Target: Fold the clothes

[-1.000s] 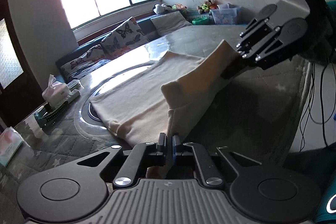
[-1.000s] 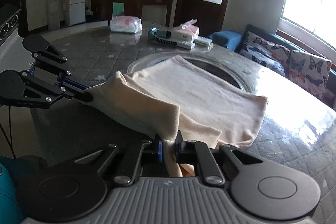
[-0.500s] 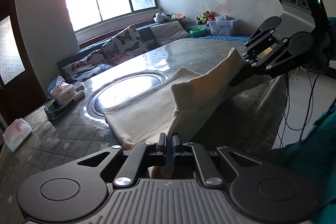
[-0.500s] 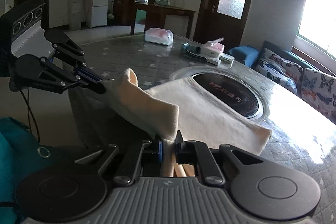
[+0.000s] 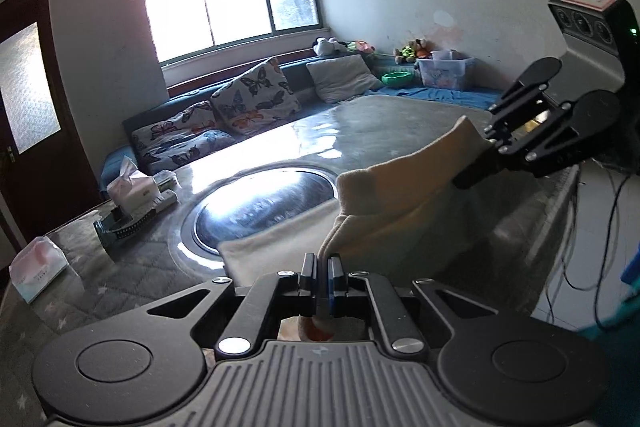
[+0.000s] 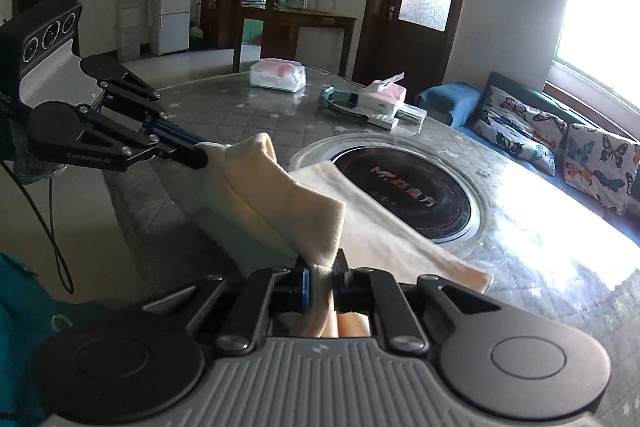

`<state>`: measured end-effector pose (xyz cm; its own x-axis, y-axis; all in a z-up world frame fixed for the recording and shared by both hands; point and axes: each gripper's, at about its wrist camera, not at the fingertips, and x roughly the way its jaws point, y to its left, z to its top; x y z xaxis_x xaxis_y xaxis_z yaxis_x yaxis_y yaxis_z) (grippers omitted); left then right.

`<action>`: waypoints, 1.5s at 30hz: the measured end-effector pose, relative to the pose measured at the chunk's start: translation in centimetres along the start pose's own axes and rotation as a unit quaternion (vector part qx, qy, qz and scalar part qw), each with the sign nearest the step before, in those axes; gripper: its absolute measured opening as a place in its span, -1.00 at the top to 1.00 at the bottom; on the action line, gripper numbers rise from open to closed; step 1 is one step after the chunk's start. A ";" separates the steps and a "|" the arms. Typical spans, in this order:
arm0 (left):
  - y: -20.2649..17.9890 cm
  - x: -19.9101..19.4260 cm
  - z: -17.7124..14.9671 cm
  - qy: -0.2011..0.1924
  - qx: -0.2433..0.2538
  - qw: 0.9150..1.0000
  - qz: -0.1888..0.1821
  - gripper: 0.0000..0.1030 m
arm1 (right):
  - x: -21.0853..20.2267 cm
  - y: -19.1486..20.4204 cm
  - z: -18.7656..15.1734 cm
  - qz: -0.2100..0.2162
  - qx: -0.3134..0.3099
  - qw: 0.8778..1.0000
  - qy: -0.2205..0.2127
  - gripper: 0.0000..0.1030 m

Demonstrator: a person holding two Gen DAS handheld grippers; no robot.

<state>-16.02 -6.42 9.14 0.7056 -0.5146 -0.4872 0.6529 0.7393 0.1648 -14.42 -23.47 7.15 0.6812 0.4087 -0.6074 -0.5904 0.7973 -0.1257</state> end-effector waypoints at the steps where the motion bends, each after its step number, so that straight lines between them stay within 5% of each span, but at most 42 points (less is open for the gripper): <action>1: 0.5 0.8 0.5 0.000 -0.004 1.000 0.000 0.90 | 0.5 -0.6 0.4 0.000 0.002 1.000 0.003 0.83; 10: 6.1 11.3 4.3 0.035 -0.038 0.999 0.011 0.90 | 8.8 -8.2 3.8 -0.014 0.022 0.999 0.048 0.83; 17: 8.2 19.0 2.9 0.095 -0.074 0.992 0.035 0.89 | 14.8 -11.8 2.0 -0.048 0.087 0.993 0.065 0.73; 19: 8.1 19.5 2.5 0.101 -0.076 0.991 0.039 0.87 | 15.6 -12.5 1.2 -0.052 0.112 0.990 0.066 0.59; 25: 8.1 18.6 3.1 0.096 -0.088 0.989 0.062 0.82 | 13.4 -13.2 0.5 -0.080 0.148 0.984 0.049 0.58; 35: 4.8 17.6 4.8 0.090 -0.093 0.992 0.001 0.82 | 12.6 -12.1 -1.0 -0.069 0.188 0.978 0.050 0.59; 45: 5.2 20.6 3.7 0.129 -0.121 0.984 0.003 0.82 | 13.1 -12.9 -0.9 -0.084 0.207 0.973 0.054 0.67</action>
<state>2.96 -14.76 3.15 0.5957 -0.4046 -0.6939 0.5417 0.8402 -0.0248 1.73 -28.78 0.06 0.6905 0.2265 -0.6869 -0.2354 0.9684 0.0827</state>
